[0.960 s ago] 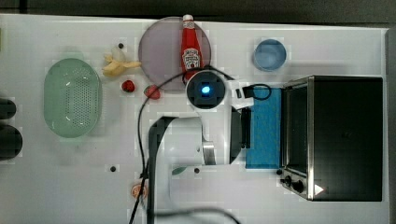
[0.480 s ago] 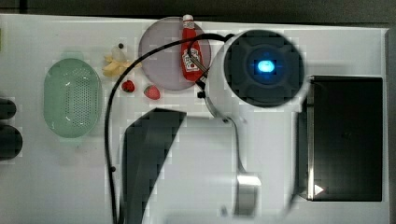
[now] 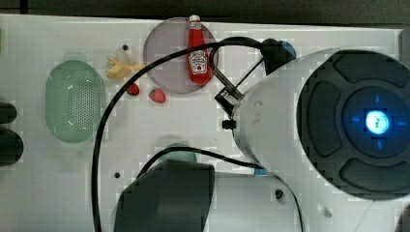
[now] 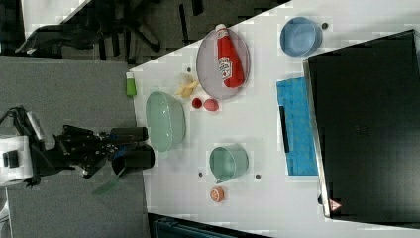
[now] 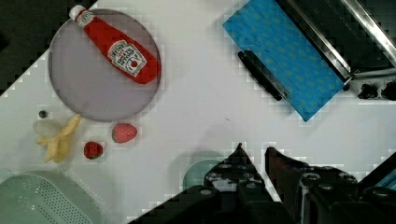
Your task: Flap open oven.
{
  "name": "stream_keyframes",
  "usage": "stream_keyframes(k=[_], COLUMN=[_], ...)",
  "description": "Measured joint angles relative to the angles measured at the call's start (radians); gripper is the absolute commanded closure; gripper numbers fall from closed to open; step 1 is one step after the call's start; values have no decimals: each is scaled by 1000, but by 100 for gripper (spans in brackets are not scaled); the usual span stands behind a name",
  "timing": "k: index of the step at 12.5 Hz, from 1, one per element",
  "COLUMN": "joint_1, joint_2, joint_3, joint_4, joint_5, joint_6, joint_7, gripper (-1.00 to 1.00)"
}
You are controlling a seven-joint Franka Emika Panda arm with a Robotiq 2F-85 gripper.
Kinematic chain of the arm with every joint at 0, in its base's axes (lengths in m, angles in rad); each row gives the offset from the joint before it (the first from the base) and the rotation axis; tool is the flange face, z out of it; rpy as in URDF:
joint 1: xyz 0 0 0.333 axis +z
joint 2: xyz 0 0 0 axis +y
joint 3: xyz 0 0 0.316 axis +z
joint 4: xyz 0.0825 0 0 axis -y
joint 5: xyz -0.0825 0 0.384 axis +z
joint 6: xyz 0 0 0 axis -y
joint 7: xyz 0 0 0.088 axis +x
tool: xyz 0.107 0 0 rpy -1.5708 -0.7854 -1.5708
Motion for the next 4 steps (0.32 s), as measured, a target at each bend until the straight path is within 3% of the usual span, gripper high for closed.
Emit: stream_keyframes(k=[4], joint_1=[-5], joint_2=[67], joint_3=[-18], joint_4=[-15], joint_5=[0], joint_6=[0], joint_7=[10], gripper=[65])
